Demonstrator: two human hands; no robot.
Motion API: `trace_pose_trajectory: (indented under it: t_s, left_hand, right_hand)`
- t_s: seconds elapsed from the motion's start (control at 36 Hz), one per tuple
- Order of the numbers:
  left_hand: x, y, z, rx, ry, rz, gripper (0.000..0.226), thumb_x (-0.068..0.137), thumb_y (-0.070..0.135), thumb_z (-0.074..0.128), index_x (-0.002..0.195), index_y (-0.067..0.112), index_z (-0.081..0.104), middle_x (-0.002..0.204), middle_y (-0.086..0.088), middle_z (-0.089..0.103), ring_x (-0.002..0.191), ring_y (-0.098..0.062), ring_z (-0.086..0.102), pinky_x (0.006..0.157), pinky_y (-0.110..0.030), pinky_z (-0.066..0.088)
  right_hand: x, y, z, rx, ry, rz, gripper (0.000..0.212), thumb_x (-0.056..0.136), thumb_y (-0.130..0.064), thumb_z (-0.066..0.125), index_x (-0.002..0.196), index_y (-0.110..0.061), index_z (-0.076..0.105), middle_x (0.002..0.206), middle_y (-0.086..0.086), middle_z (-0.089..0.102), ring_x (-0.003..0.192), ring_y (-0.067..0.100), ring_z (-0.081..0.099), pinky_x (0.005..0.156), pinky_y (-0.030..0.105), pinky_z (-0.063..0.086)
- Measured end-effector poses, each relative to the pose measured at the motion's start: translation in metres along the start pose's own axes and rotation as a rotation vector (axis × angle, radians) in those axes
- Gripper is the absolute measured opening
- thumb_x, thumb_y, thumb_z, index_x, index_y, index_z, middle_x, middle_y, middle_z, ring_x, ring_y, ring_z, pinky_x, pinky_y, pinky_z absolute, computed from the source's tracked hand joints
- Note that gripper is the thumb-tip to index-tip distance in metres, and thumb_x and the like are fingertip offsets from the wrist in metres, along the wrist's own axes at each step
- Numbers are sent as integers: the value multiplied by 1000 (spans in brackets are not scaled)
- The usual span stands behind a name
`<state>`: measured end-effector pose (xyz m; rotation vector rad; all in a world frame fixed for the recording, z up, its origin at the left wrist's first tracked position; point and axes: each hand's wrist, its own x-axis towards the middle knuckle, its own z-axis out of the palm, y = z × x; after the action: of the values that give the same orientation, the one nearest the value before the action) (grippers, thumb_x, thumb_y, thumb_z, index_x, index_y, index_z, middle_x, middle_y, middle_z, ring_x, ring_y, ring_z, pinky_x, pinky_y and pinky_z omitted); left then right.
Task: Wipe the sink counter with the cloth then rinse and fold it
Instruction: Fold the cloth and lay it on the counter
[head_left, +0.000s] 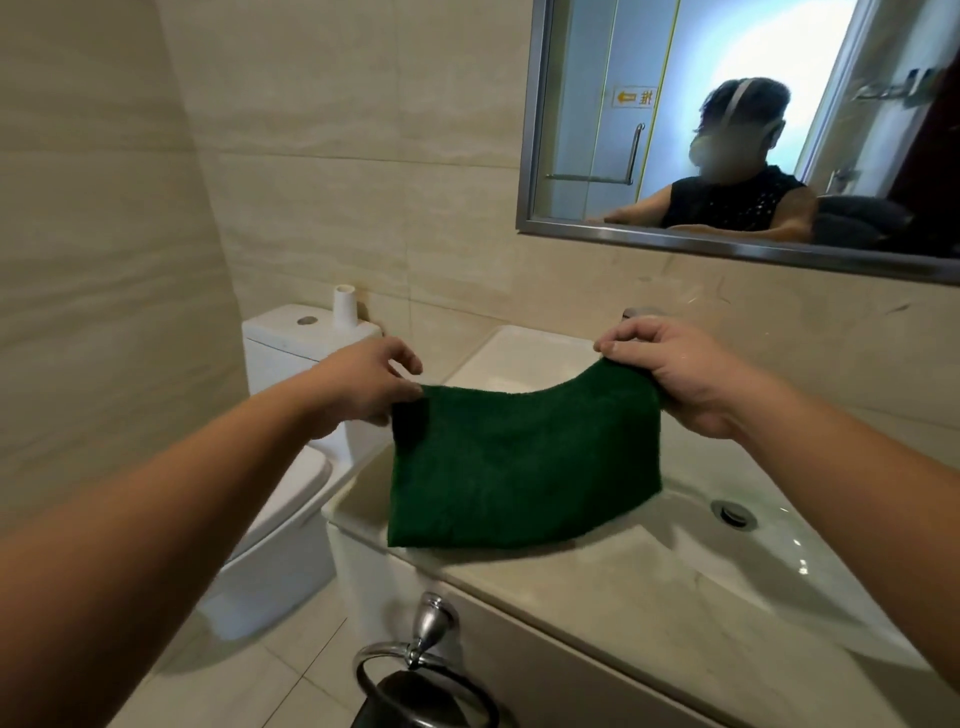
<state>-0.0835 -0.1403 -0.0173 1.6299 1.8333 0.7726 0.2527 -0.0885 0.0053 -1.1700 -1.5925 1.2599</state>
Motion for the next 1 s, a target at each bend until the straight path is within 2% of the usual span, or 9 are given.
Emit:
trace_pose_trajectory:
  t_s: [0.08,0.22,0.31,0.42,0.61,0.75,0.83,0.92,1.0]
  left_hand:
    - [-9,27,19,378,119,165,31,94,48,71,112,24,65,107,-2,70,90,-15,66,83,-38,59]
    - [-40,78,51,133,-232,217,63,83,81,59,97,21,72,89,-3,77,84,-24,75,80,-42,64]
    - [-46,83,75,152,-267,167,83,72,94,55,95,16,73,87,-9,78,83,-30,77,79,-44,63]
    - [-44,82,96,157,-145,183,72,78,89,57,90,20,72,73,-2,73,66,-21,73,72,-40,64]
    - [-40,91,97,104,26,279,29,89,60,70,90,31,67,78,4,72,71,-16,69,71,-41,60]
    - [-36,89,92,60,13,269,9,90,31,67,98,29,63,84,-1,72,77,-24,73,73,-47,64]
    - [-38,87,85,161,-43,305,22,91,21,66,111,27,62,88,3,67,79,-18,66,65,-34,54]
    - [-38,80,74,253,-122,283,28,93,16,63,119,25,62,98,-1,68,89,-19,67,79,-42,60]
    - [-36,74,66,305,-136,276,22,98,12,56,116,23,62,100,-3,67,94,-23,66,86,-47,60]
  right_hand:
    - [2,-4,11,-1,-80,23,6,97,-14,71,102,-13,74,85,8,64,65,16,62,51,29,52]
    - [-2,-14,29,74,-161,62,13,99,-8,63,107,-2,72,90,14,65,61,23,67,53,32,61]
    - [-7,-16,33,123,-185,93,29,96,0,47,111,3,72,102,23,69,68,29,71,54,30,62]
    - [-13,-14,36,182,-254,96,44,87,15,35,115,7,68,109,37,69,85,38,75,58,28,62]
    - [-16,-21,31,108,-202,-100,22,93,9,66,114,6,70,103,23,73,90,26,72,83,31,62]
    - [-18,-32,32,-230,-160,-278,12,94,2,68,102,-2,75,90,24,77,76,25,77,71,29,65]
    - [-17,-31,26,-662,-91,-411,3,96,-14,70,96,-16,74,74,4,76,69,12,75,63,26,58]
    - [-13,-26,15,-982,-62,-524,6,95,-32,71,95,-26,72,90,-8,66,81,7,62,69,28,41]
    - [-10,-16,7,-850,-162,-426,7,99,-33,67,100,-28,70,107,-5,65,98,13,63,86,36,50]
